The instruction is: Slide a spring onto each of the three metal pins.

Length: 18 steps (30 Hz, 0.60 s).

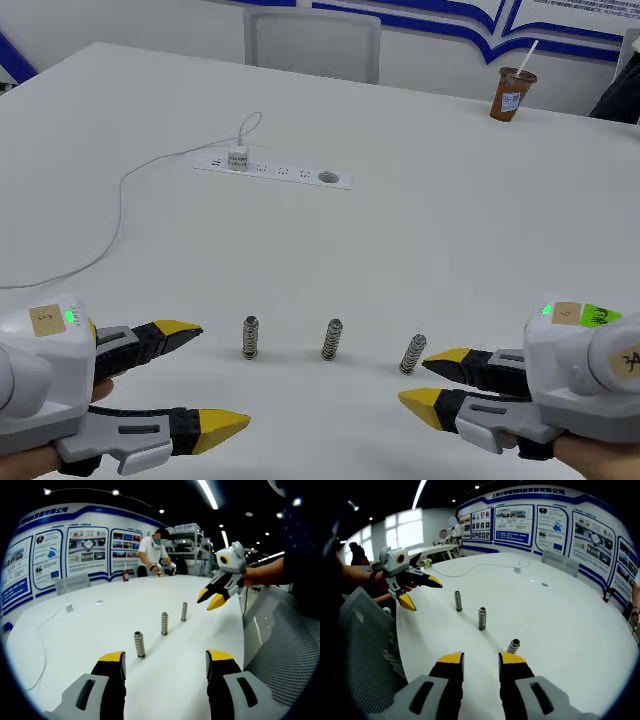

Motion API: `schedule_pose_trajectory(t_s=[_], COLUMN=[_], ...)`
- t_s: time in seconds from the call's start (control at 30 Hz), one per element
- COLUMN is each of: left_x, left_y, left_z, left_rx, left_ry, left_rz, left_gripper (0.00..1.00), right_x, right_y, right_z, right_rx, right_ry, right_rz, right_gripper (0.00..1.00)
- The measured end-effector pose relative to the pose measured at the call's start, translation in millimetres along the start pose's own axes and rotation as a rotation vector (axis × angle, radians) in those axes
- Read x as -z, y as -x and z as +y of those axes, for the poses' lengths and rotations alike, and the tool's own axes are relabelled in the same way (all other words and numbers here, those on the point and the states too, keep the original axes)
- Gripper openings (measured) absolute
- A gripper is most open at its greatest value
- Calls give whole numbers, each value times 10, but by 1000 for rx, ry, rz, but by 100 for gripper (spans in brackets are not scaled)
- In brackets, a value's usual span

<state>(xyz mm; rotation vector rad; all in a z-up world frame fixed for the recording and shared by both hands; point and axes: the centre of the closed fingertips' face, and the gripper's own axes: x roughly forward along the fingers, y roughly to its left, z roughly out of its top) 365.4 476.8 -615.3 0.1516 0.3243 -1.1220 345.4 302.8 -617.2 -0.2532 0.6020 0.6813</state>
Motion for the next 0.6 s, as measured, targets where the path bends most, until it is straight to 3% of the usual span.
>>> schedule_pose_trajectory(t_s=[0.23,0.6], left_x=[17,39], left_y=[17,7], left_z=[21,35], left_rx=[-4,-4], left_ry=[2,5], left_rz=[3,8], left_gripper=[67,68], right_x=[83,174], right_y=[96,149], right_z=[-146,-312], right_rx=[28,32], right_ry=[-11,4], right_rz=[-3,-18], right_gripper=[37,50])
